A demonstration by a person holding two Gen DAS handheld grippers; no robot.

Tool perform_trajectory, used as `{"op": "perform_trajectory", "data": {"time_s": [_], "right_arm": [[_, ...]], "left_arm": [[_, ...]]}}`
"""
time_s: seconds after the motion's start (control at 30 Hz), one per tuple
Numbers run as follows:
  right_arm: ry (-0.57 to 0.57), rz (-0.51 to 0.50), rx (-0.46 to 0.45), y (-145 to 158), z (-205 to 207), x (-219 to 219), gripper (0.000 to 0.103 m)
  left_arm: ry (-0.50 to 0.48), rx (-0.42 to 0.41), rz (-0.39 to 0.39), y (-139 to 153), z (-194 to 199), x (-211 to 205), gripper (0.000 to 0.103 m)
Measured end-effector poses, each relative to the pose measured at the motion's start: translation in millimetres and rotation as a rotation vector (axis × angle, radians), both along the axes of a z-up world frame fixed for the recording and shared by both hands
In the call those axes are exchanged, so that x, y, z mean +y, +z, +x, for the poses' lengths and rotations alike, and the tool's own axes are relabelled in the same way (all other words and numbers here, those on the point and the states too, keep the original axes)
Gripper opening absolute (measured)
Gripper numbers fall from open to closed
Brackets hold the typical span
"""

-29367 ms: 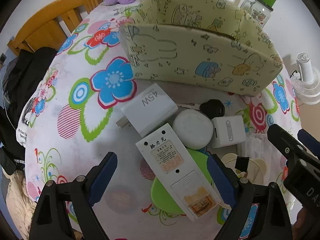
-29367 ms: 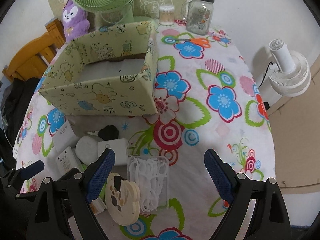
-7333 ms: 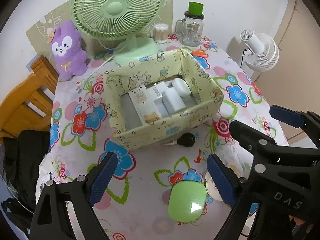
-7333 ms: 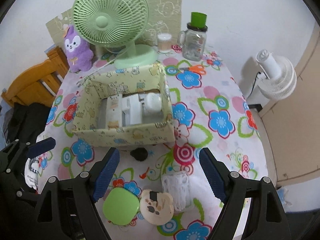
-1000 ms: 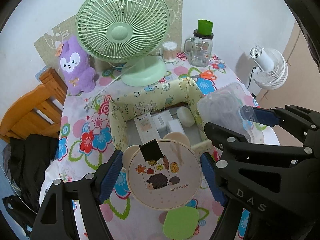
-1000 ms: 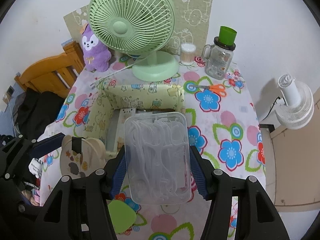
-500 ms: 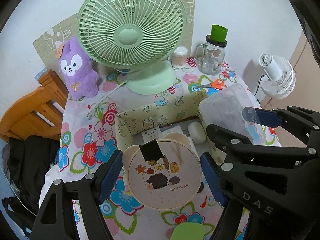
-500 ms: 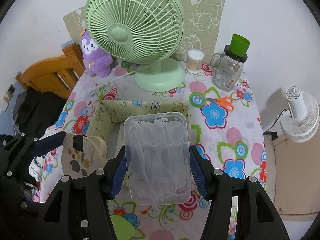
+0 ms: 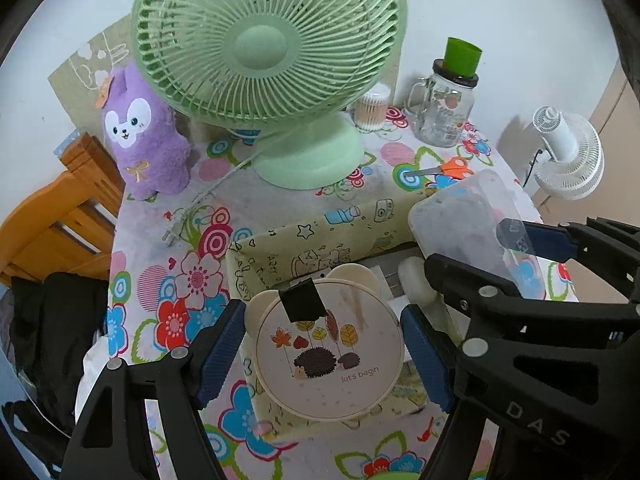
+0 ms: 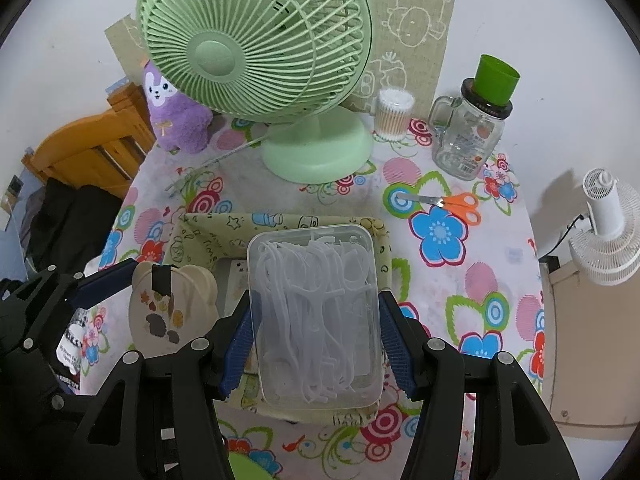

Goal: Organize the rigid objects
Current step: 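Lower the beige lid into the box and open the left tool while the right tool lowers the floss box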

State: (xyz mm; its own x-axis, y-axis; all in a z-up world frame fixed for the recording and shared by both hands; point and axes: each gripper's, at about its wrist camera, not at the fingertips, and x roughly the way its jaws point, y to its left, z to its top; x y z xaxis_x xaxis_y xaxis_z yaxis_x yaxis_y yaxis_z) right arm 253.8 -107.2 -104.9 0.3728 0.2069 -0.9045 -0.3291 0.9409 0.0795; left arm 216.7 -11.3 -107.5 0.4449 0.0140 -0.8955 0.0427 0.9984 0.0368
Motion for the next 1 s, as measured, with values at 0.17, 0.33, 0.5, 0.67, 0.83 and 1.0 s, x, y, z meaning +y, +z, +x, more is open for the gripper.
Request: {"op": "perform_trajectory", "data": {"time_s": [0.17,0.33,0.5,0.67,0.83,1.0], "right_arm": [[0.005,-0.015,0.019,-11.5,7.5,2.7,0.062],[0.0,-0.024,0.038,-21.8,12.2,2.3,0.062],[-0.003,-0.031,0.047,-27.9,16.2,0.8,0.062],[-0.003,-0.038,0.058,-34.3,17.5,0.4,0.062],[-0.006,-0.043,0.067,-39.6,18.2,2.1,0.062],[0.003,-0.039,0.068,-41.3,19.3,4.8,0.062]], "left_arm": [[0.008,0.024,-0.008,-14.1,7.3,3.7,0.08],[0.023,0.048,-0.019,-26.9,14.3,8.8,0.08],[0.014,0.072,-0.02,-41.0,18.5,7.8,0.08],[-0.001,0.084,0.0,-51.2,17.5,2.4,0.081],[-0.034,0.083,0.009,-52.7,16.1,-2.8,0.092],[-0.031,0.092,0.013,-50.4,14.2,-0.2,0.092]]}}
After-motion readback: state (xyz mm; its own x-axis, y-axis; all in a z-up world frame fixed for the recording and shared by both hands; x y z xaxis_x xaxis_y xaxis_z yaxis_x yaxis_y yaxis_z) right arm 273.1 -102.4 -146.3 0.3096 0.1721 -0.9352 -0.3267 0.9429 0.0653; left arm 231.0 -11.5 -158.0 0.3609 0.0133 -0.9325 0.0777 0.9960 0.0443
